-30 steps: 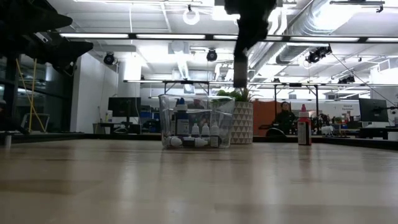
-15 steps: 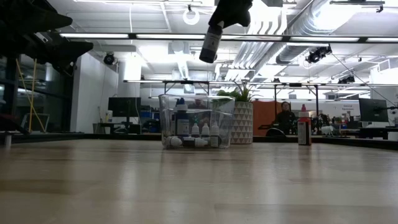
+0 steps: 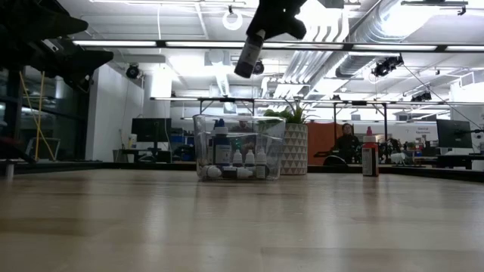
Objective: Pick & Place food coloring
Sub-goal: Put the big violet food coloring bottle into the transparent bin
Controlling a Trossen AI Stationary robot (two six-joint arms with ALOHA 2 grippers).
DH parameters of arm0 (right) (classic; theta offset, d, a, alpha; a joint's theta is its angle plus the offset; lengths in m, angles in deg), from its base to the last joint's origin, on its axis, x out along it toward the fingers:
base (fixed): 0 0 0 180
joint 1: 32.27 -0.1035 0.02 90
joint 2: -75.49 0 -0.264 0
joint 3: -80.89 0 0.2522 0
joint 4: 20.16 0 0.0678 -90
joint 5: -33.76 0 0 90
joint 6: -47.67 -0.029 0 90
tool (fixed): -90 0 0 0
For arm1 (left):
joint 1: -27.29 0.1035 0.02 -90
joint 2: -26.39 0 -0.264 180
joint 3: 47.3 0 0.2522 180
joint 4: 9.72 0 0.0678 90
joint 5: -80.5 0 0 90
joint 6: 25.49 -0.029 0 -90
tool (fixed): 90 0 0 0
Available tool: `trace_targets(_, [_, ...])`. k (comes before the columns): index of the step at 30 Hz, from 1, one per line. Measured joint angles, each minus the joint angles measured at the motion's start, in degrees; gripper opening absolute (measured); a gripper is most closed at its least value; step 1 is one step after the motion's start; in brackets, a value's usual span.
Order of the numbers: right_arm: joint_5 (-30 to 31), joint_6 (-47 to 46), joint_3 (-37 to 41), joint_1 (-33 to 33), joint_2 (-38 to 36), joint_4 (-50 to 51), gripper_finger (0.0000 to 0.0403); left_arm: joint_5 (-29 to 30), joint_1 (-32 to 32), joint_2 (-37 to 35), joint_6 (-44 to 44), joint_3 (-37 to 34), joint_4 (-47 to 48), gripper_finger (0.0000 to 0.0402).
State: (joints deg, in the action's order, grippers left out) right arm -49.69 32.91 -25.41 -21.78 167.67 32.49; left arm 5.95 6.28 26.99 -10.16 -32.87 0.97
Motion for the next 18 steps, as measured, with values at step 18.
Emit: trace_targets(18, [12.7, -15.4, -0.1, 2.3, 9.9, -2.8, 0.0113, 0.0, 0.0, 0.0, 0.0, 0.0, 0.0, 0.0271])
